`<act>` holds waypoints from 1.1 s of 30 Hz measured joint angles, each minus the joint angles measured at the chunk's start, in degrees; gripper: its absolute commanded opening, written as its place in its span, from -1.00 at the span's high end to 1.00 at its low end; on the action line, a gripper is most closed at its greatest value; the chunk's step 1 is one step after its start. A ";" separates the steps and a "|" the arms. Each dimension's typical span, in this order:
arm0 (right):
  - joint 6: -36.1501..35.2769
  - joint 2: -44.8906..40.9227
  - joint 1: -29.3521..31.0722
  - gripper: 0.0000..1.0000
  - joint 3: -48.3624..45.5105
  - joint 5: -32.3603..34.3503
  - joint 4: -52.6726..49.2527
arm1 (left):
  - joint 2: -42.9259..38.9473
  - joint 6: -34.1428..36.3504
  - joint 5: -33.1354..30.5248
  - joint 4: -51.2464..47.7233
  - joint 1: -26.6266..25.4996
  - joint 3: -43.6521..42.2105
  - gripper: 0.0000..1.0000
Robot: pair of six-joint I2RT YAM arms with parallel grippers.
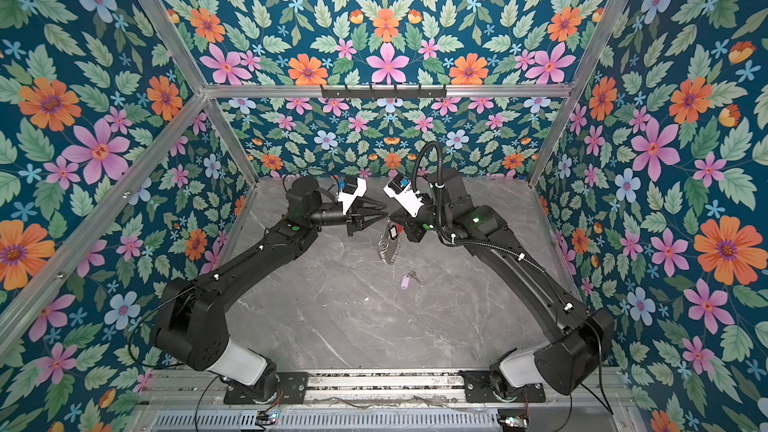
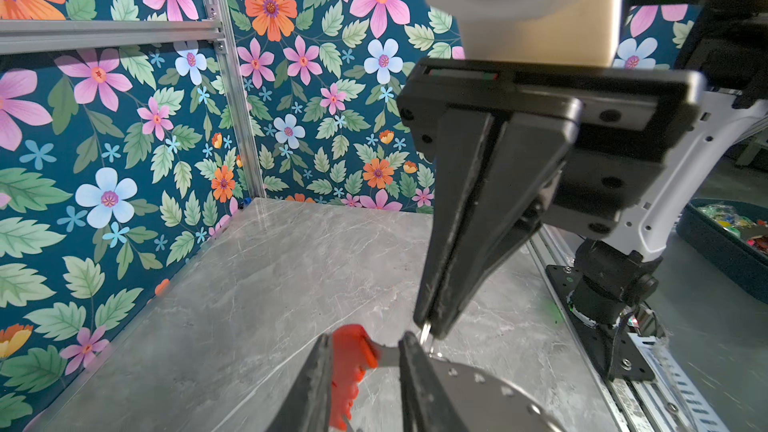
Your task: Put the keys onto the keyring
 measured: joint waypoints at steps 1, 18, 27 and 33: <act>-0.02 -0.17 0.00 1.00 -0.24 0.26 0.02 | -0.17 0.20 -0.22 -0.48 0.00 0.02 0.36; 0.17 -0.39 0.68 1.00 -0.15 1.27 0.90 | 0.11 0.96 1.09 -1.36 -0.26 0.81 0.39; 0.22 -0.46 0.85 1.00 0.22 1.49 1.07 | 0.94 0.09 2.67 -1.33 -0.66 1.40 0.73; 0.35 -0.46 0.94 1.00 0.22 2.34 1.31 | 1.01 -0.07 3.87 -1.33 -0.76 1.38 1.00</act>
